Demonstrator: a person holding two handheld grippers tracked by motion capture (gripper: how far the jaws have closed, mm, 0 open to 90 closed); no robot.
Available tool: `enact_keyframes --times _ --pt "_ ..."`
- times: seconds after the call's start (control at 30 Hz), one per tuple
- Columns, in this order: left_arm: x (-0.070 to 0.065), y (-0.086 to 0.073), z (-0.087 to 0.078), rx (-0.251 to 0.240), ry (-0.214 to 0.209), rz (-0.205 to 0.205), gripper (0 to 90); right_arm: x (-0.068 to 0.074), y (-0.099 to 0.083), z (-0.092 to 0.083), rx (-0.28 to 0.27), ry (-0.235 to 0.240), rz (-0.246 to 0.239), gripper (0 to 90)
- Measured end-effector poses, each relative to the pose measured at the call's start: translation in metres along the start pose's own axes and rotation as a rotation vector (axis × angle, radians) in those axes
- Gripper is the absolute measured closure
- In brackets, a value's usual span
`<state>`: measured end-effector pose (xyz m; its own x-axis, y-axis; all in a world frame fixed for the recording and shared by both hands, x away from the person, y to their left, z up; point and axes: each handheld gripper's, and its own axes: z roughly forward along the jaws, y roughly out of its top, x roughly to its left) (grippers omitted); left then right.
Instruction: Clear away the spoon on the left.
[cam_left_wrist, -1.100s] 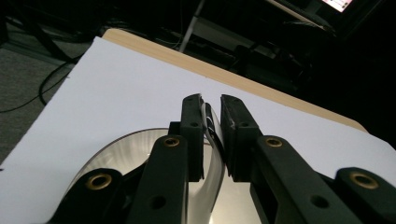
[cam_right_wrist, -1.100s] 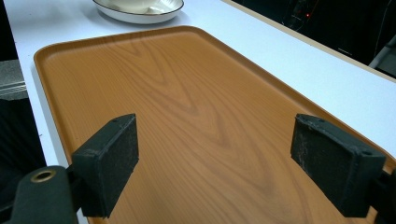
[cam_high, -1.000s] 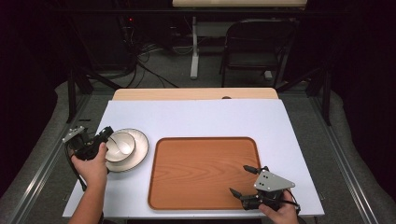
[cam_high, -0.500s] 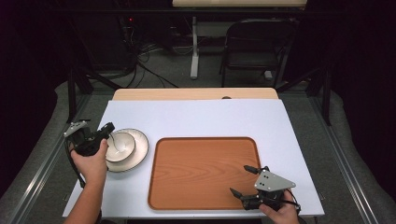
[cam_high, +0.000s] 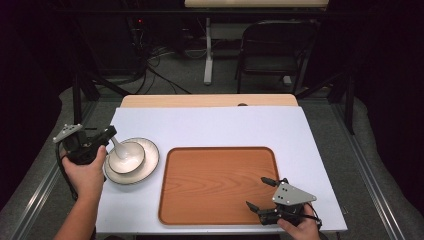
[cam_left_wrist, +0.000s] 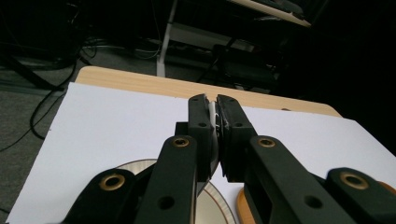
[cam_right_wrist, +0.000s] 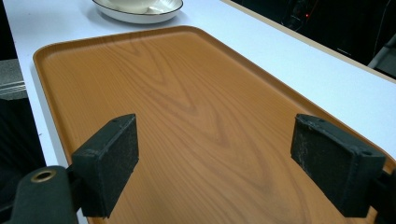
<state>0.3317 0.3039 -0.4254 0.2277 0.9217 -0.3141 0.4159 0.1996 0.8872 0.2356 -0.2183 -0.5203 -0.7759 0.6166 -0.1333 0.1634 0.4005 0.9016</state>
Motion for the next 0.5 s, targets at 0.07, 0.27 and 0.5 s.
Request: enact_keyframes --times 0.07,0.27,0.5 --pt "-0.004 0.004 -0.004 0.008 -0.015 0.013 84.9 0.0 0.0 0.0 0.0 -0.001 0.001 14.9" --pt "-0.016 0.014 -0.01 0.045 -0.064 0.038 84.9 0.0 0.0 0.0 0.0 -0.001 0.0 14.9" --pt "-0.033 0.018 -0.013 0.093 -0.124 0.071 84.9 0.0 0.0 0.0 -0.001 -0.002 0.001 15.0"
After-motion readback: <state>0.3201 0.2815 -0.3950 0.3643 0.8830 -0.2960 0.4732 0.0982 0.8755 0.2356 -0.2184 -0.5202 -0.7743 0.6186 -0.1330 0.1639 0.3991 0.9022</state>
